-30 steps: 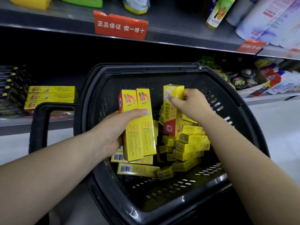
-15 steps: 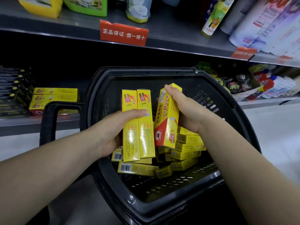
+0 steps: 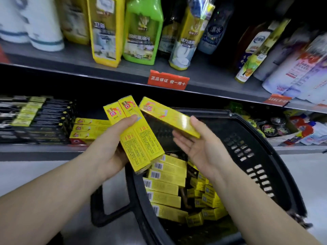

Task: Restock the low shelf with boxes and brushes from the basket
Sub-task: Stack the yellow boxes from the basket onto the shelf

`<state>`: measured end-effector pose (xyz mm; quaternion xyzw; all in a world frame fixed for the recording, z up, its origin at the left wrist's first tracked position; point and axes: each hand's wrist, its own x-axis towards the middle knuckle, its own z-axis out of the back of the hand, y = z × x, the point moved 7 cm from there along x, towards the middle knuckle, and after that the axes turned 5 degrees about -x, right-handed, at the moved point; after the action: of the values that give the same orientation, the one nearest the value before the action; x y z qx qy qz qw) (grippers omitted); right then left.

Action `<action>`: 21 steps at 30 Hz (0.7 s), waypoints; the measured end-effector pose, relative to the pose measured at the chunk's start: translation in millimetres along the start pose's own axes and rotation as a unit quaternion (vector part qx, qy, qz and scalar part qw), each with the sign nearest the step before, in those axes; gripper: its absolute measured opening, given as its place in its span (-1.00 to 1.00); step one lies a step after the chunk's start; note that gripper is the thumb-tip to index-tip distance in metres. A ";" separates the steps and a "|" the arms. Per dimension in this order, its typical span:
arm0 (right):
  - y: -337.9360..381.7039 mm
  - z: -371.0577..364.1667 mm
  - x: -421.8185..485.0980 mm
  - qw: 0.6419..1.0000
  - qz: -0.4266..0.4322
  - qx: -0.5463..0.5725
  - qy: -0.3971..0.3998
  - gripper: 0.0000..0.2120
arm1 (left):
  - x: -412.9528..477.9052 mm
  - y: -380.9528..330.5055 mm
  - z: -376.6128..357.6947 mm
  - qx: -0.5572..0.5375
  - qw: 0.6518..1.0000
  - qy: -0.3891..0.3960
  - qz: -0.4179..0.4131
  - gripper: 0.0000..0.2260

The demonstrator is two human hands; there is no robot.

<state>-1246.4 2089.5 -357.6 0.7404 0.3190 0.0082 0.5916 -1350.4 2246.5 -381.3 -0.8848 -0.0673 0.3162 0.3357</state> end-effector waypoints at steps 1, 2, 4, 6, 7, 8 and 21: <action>-8.4 -13.6 -0.9 0.999 -0.014 -0.043 0.009 -0.50 | -0.7 -6.8 7.3 -0.018 1.000 -0.005 -0.010 -0.87; -16.1 -26.7 -1.3 0.994 -0.025 -0.106 0.019 -0.49 | -1.2 -13.0 14.6 -0.029 0.999 -0.006 -0.018 -0.85; -26.8 -53.5 0.2 0.967 -0.031 -0.246 0.064 -0.47 | -2.9 -22.7 28.5 -0.032 0.999 0.001 -0.025 -0.75; -31.2 -81.6 4.1 0.932 -0.032 -0.341 0.119 -0.58 | -5.1 -28.4 41.0 -0.035 0.999 0.009 -0.019 -0.62; -31.8 -94.2 8.0 0.916 -0.032 -0.375 0.142 -0.65 | -5.7 -30.6 47.4 -0.040 0.999 0.009 -0.015 -0.59; -31.8 -106.4 13.0 0.901 -0.032 -0.403 0.159 -0.71 | -5.5 -33.1 54.3 -0.044 0.999 0.005 -0.012 -0.59; -66.3 -222.2 143.7 0.734 -0.071 -0.649 0.187 -0.76 | 21.3 -65.9 179.8 -0.073 0.972 -0.218 -0.048 -0.71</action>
<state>-1249.2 2358.6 -401.9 0.1347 0.3918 0.3094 0.8559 -1436.2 2403.2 -453.7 -0.8123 -0.2040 0.4792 0.2626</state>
